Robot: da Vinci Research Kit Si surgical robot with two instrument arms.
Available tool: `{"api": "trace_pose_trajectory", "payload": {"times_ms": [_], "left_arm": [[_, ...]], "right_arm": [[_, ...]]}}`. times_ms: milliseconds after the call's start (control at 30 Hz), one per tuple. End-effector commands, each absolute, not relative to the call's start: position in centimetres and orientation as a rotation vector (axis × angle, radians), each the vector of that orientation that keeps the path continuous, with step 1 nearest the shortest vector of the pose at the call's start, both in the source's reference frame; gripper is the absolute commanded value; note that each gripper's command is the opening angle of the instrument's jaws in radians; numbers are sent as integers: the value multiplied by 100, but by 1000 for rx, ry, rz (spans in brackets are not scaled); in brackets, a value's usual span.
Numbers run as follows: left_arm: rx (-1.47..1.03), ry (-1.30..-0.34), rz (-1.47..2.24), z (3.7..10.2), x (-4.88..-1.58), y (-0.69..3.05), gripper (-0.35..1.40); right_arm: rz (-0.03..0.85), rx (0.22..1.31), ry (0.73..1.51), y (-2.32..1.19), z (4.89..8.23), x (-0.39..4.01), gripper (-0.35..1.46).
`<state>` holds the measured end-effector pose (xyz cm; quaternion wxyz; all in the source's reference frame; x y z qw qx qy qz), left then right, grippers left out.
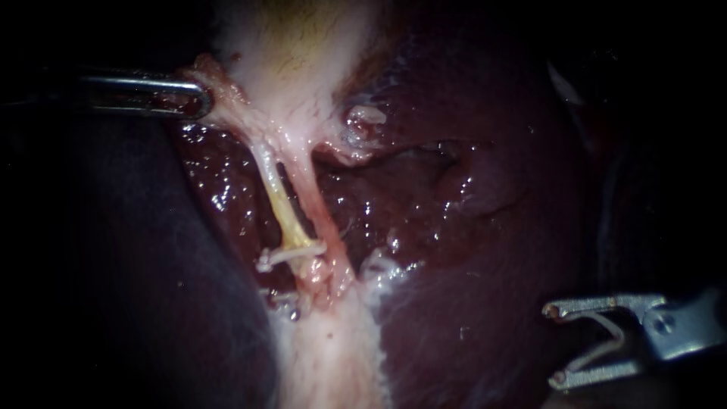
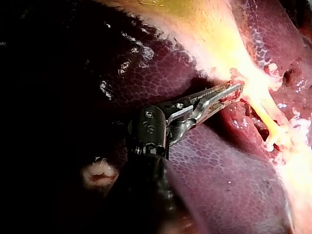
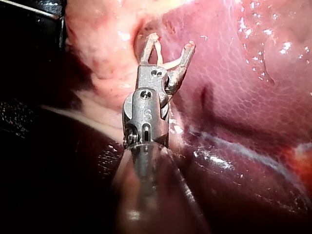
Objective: Clipping second clip left tube
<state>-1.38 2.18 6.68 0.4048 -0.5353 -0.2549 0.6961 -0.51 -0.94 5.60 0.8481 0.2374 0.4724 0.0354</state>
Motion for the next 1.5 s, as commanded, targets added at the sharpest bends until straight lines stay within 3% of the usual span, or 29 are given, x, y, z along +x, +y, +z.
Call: {"api": "trace_pose_trajectory", "payload": {"times_ms": [33, 333, 600, 833, 1133, 1500], "left_arm": [[-1352, -642, 1757, 669, -138, 218, -35], [-1352, -639, 1758, 670, -139, 215, -35], [-1352, -638, 1758, 671, -140, 214, -35], [-1352, -636, 1759, 672, -141, 214, -35], [-1352, -635, 1759, 673, -142, 213, -35], [-1352, -634, 1759, 674, -143, 213, -35]], "right_arm": [[75, 500, 998, -94, 559, -50, 50], [97, 513, 994, -89, 558, -34, 50], [143, 657, 992, -65, 552, -2, 48], [184, 715, 983, -37, 554, 35, 45], [234, 737, 970, -21, 566, 85, 46], [232, 760, 967, -1, 585, 143, 45]]}}
